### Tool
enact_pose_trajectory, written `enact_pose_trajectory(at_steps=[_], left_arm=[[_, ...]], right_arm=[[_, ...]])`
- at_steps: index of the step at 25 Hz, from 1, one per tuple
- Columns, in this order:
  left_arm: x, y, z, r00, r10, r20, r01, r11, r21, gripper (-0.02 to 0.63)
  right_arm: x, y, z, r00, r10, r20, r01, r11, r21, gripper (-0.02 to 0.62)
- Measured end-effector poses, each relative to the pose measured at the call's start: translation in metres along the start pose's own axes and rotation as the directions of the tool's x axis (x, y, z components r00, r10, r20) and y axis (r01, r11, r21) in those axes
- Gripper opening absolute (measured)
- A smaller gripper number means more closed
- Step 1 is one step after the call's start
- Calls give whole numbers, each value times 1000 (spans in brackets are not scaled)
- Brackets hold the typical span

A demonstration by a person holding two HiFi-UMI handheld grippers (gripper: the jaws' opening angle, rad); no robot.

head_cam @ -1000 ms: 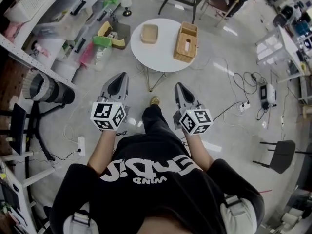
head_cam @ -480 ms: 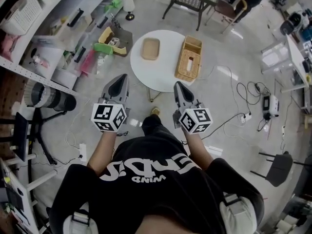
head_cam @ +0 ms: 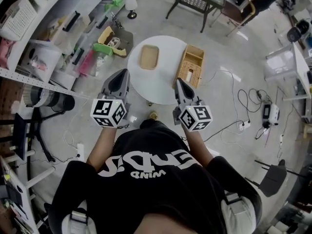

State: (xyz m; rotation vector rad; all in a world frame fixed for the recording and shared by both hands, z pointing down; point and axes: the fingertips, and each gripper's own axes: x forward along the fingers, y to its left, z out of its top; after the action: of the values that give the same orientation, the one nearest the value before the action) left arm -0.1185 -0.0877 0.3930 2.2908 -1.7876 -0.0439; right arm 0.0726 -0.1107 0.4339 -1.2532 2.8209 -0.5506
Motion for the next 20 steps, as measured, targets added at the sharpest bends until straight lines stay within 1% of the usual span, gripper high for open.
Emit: enact_pose_trajectory(at_steps=[5,8,15,20], left_arm=[[27,8,5,999,39,9,-39,999,4,1],[36,8,10,999,41,17,-41,999,0,0],[59,17,11,1000,-2,-15,3,1000,30,0],[78,21,9,999,-28,-33,30,998,57,0]], right_arm=[[25,-15,11,999,33,-12,-33,999,-11,-2],[34,-22,15,999,34,-13,-34,999,-16,-2],[48,-33,13,1000,-13,3,13,1000,21,-2],[55,-42,14,998,-64,25,63,997,39,-2]])
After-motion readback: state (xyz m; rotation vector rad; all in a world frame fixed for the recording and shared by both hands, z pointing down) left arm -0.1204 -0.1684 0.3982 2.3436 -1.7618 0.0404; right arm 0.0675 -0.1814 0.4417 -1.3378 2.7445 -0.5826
